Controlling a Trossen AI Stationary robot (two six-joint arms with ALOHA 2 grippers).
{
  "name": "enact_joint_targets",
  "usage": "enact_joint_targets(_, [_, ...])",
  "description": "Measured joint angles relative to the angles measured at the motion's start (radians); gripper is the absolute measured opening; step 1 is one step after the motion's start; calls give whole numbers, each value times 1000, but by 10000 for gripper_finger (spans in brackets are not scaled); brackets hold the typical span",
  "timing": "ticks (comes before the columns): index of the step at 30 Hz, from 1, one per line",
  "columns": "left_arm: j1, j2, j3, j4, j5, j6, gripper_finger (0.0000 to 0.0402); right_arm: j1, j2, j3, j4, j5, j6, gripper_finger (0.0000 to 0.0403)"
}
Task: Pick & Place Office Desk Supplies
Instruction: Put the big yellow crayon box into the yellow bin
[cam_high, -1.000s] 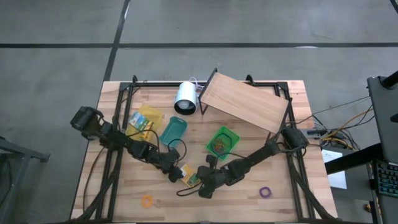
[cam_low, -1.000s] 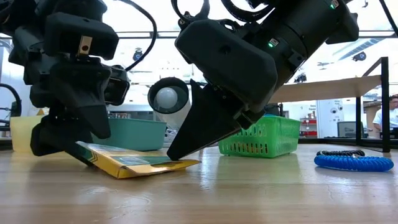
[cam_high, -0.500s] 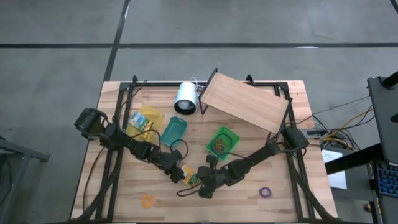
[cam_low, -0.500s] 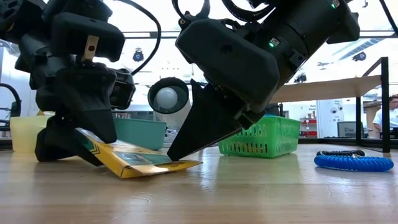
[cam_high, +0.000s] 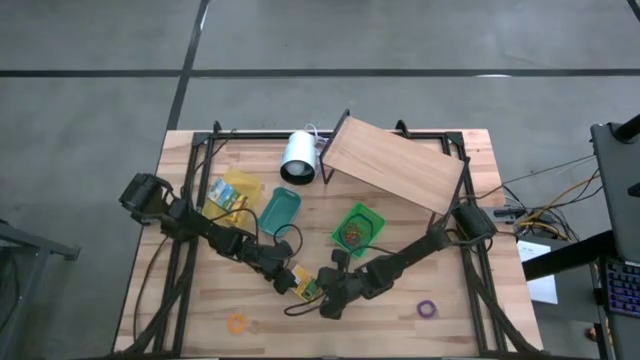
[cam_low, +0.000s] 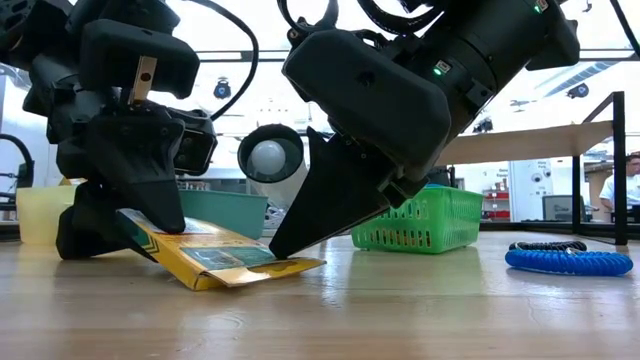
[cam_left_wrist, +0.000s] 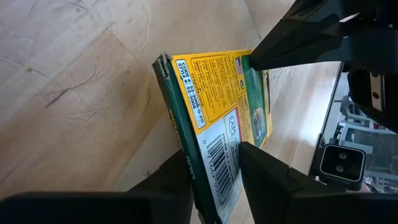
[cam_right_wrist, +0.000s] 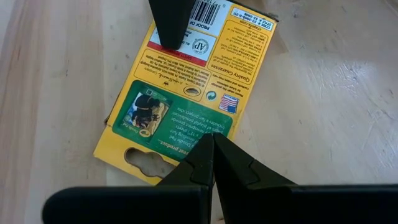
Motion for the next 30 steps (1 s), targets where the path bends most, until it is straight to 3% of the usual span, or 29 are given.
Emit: enact_joint_targets(30, [1,0,0,0,4,-11,118,0,0,0,2,2,0,8])
